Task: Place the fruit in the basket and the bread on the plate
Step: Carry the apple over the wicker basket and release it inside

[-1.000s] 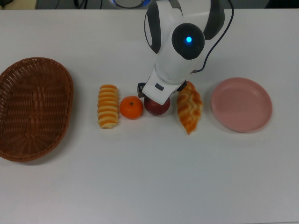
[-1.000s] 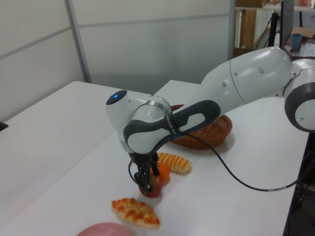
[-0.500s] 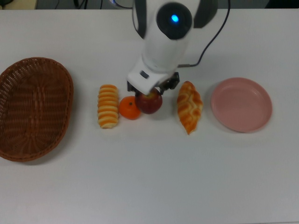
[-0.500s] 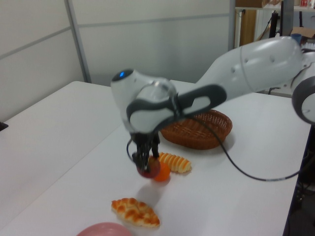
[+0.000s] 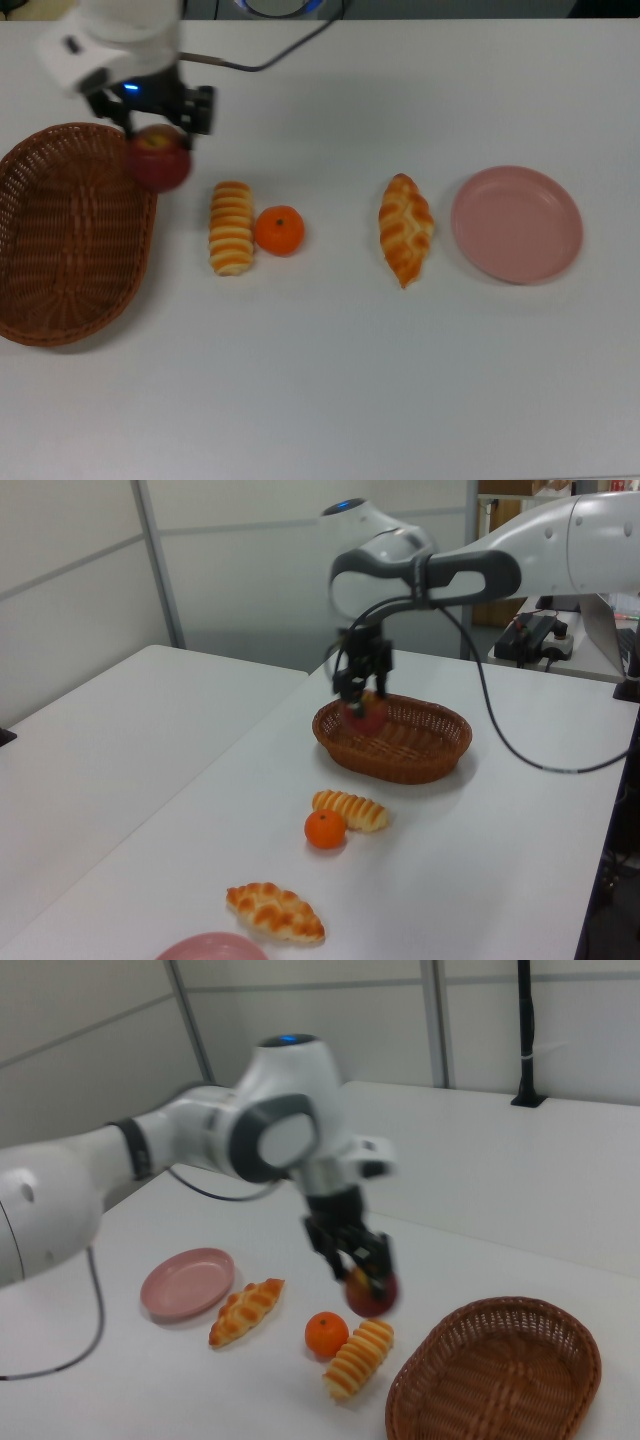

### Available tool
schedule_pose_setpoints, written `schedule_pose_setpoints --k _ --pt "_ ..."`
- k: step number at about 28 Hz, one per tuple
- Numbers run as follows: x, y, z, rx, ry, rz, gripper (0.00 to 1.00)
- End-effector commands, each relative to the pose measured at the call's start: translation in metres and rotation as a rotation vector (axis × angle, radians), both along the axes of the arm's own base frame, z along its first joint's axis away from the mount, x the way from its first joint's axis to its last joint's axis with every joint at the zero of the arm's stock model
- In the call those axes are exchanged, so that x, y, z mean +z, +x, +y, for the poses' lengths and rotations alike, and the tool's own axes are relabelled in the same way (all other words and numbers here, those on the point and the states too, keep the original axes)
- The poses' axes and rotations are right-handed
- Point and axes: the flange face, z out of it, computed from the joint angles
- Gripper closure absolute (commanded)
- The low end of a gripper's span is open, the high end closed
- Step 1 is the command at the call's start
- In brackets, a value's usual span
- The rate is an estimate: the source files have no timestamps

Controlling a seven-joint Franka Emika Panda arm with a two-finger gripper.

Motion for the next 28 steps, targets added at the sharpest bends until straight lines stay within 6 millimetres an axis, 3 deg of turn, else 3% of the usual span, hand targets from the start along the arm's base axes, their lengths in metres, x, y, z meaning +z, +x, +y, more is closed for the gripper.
schedule_pose_setpoints --k 1,4,6,13,21,24,28 --pt "-0.027 -0.005 -0.083 -0.001 0.003 0.019 0.76" --pt "-0.040 -0.007 -0.110 -0.015 -0.014 0.019 0.75" --pt "-0.065 -0.002 -0.128 -0.034 -0.012 0.022 0.75" --pt "-0.131 0.008 -0.133 -0.026 -0.017 0.098 0.71" --pt "-0.145 0.008 -0.131 -0.010 -0.019 0.127 0.58" --pt "-0.143 0.009 -0.125 -0.009 -0.018 0.129 0.01" --pt "-0.131 0.013 -0.112 0.012 -0.016 0.111 0.00"
